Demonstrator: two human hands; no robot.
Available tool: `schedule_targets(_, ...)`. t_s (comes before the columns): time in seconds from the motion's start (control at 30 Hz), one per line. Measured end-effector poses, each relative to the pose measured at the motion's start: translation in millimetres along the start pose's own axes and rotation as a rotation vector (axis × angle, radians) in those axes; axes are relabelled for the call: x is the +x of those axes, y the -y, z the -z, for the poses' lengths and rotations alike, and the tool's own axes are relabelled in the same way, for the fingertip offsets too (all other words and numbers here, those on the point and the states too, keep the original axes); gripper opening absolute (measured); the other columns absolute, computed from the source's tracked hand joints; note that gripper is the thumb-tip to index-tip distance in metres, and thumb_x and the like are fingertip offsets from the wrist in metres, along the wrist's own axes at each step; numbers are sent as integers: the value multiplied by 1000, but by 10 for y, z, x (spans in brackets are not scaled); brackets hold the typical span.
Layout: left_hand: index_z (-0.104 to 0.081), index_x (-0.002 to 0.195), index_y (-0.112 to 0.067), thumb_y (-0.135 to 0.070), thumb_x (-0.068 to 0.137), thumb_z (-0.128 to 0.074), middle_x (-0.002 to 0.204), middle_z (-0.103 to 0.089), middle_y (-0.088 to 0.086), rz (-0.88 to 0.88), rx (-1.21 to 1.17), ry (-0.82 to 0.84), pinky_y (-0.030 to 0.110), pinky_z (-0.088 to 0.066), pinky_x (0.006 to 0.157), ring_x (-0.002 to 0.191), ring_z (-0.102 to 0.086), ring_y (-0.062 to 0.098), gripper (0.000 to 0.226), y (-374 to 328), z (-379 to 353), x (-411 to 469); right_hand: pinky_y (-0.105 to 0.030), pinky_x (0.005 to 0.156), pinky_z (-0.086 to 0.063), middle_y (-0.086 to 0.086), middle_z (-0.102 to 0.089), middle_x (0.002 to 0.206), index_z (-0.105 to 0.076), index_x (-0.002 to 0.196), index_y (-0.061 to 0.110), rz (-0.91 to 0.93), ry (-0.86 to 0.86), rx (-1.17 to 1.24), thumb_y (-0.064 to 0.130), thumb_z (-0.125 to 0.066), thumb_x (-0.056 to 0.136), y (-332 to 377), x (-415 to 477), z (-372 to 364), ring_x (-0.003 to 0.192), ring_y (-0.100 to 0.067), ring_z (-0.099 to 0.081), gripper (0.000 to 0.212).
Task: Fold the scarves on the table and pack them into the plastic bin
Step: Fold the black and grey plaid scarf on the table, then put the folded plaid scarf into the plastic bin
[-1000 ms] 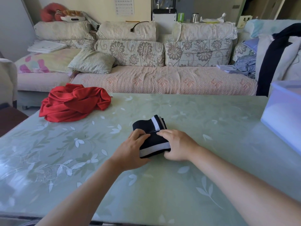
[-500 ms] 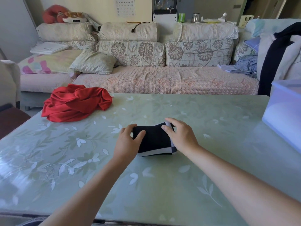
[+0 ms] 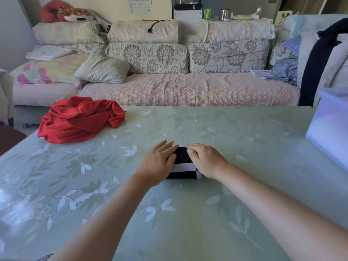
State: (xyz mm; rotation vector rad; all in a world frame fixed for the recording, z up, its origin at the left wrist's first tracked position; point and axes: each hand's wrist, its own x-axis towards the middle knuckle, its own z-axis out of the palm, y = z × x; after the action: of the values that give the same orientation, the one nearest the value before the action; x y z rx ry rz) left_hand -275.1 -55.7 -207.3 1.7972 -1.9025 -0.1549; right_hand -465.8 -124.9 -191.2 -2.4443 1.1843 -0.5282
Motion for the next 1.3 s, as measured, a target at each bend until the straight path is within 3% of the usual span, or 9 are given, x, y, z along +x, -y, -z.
schedule_targets(0.07,-42,147,-34,-36,103,-35,157,-28,-11,53,-69,53,26,-11,119,147,-12,8,44,18,25,19,-24,115,-21,-7,-26,163,-61,133,12,12,15,-61,27,-36,106,51,42,38,147,-19,-29,40)
schedule_targets(0.13,-42,146,-36,-40,103,-34,152,-28,-9,67,-50,39,34,-18,118,142,-14,12,44,13,28,1,-28,108,-31,-6,-14,166,-62,125,10,64,14,-104,26,-36,106,80,46,49,143,-24,-35,36)
schedule_targets(0.17,-41,146,-36,-42,102,-33,145,-32,-9,59,-27,23,36,-23,116,137,-17,13,45,3,32,-21,-31,109,-33,-5,-14,166,-58,133,12,96,24,-104,26,-36,106,86,33,32,143,-24,-35,37)
schedule_targets(0.23,-39,147,-34,-51,96,-34,138,-38,-11,30,-12,19,37,-30,112,131,-23,12,54,-10,66,-61,-37,118,-27,-4,-24,163,-38,153,23,147,72,-102,40,-41,103,72,-8,-14,146,-22,-27,52)
schedule_targets(0.3,-34,149,-31,-60,90,-44,145,-38,-14,9,-19,62,34,-29,113,136,-24,9,67,14,128,-87,-40,119,-28,-3,-28,158,-23,157,34,167,140,-140,64,-51,87,28,-47,-43,147,-21,-20,81)
schedule_targets(0.43,-27,152,-25,-70,71,-63,154,-29,-14,-26,14,128,32,-28,116,143,-20,7,99,47,183,-133,-38,115,-35,0,-20,157,-7,157,38,180,210,-262,47,-73,72,-31,-89,-43,147,-20,-15,108)
schedule_targets(0.67,-24,153,-23,-64,75,-69,156,-25,-11,-73,34,127,32,-30,115,145,-17,10,99,-300,-47,-76,-38,102,-47,0,-25,151,-8,157,35,134,169,-306,32,-71,74,-278,-357,170,144,-20,-19,104)
schedule_targets(1.13,-12,156,-20,-64,82,-61,160,-14,-6,-278,-18,315,40,-24,119,148,-3,14,99,-2420,-1291,702,-29,110,-37,11,-26,151,-22,154,37,-268,40,-217,16,-69,71,-1826,-1671,1463,144,-12,-23,97)
schedule_targets(1.3,-17,155,-20,-65,81,-59,158,-18,-5,-342,-51,303,41,-22,119,147,-5,16,96,-2886,-1612,765,-32,110,-37,14,-29,150,-26,149,40,-388,0,-185,33,-70,73,-2087,-2013,1694,143,-9,-25,88)
